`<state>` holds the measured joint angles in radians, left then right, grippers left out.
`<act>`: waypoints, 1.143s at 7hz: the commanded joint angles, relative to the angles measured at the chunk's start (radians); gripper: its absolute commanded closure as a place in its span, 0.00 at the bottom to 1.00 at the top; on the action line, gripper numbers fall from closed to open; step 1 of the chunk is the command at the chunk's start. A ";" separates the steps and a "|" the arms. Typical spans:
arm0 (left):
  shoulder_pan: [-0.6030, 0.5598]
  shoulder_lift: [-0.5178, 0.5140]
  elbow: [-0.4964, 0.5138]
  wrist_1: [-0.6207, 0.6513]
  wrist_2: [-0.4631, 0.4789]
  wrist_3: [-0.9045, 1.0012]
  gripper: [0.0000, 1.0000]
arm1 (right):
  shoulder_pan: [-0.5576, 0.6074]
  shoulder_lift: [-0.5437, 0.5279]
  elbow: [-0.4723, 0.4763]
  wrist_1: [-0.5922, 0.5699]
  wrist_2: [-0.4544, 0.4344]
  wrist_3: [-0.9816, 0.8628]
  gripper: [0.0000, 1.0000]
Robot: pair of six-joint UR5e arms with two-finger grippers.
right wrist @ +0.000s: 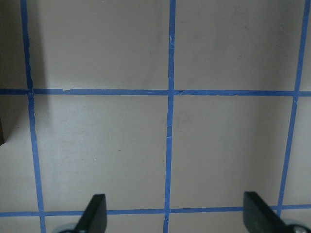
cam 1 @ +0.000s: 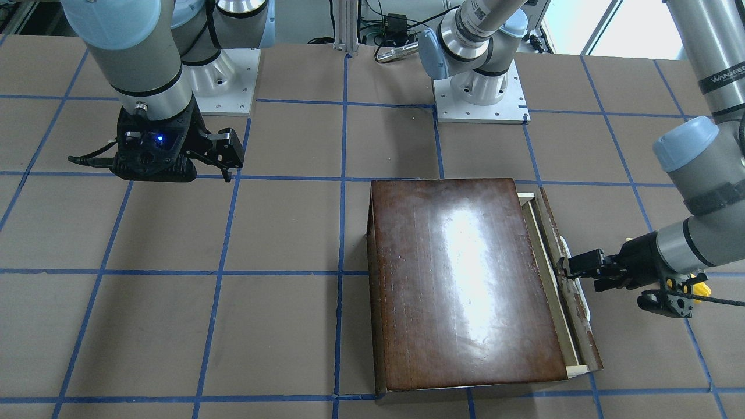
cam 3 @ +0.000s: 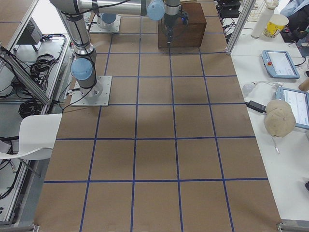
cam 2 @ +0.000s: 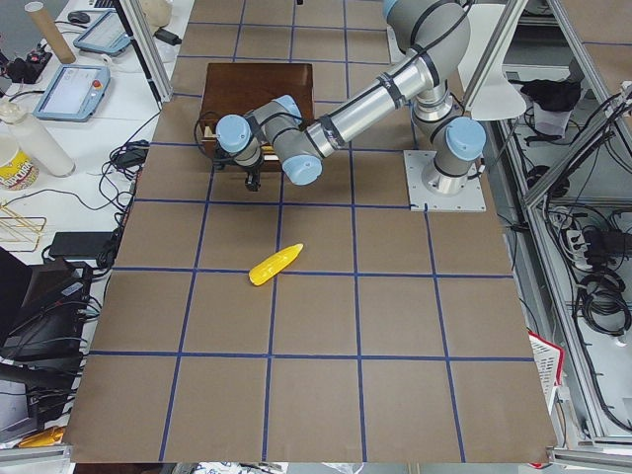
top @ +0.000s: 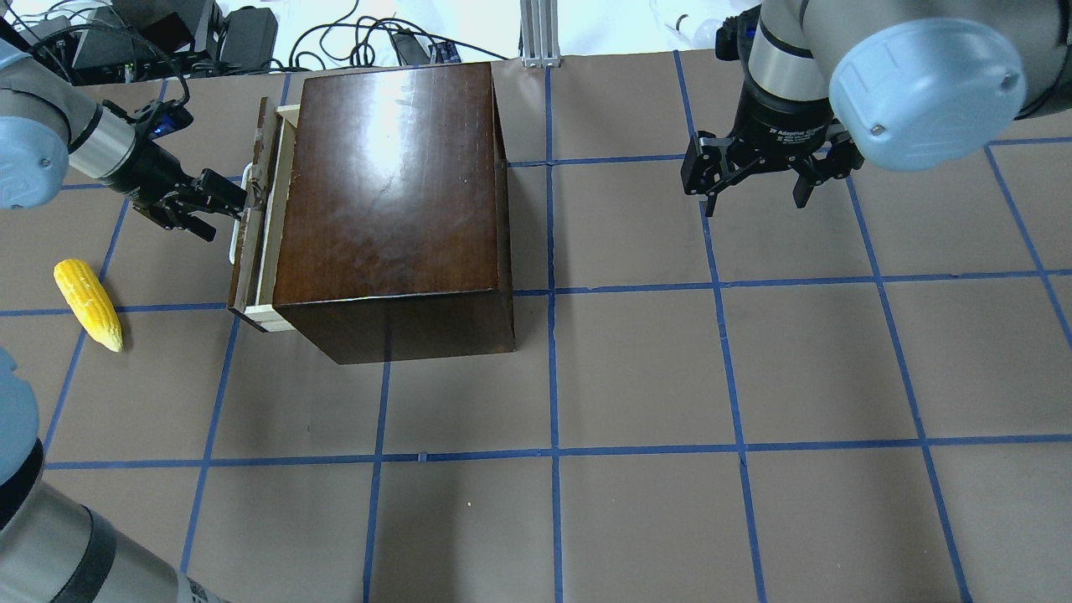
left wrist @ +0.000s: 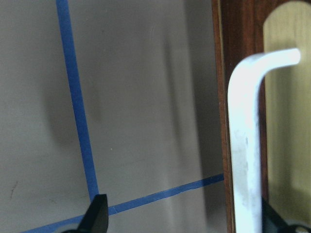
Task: Open drawer and put corn inside
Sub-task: 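Pull the drawer handle outward with the left gripper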
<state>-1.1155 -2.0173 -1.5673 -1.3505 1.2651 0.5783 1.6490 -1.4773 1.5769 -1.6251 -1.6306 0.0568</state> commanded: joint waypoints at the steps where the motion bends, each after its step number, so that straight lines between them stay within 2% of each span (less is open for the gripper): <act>1: 0.011 0.000 0.001 -0.001 -0.001 0.008 0.00 | 0.000 0.000 0.000 0.001 0.000 0.000 0.00; 8: 0.052 0.002 0.001 -0.006 0.000 0.063 0.00 | 0.000 0.000 0.000 -0.001 0.000 0.000 0.00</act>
<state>-1.0741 -2.0157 -1.5665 -1.3560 1.2655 0.6311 1.6490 -1.4783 1.5769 -1.6248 -1.6306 0.0567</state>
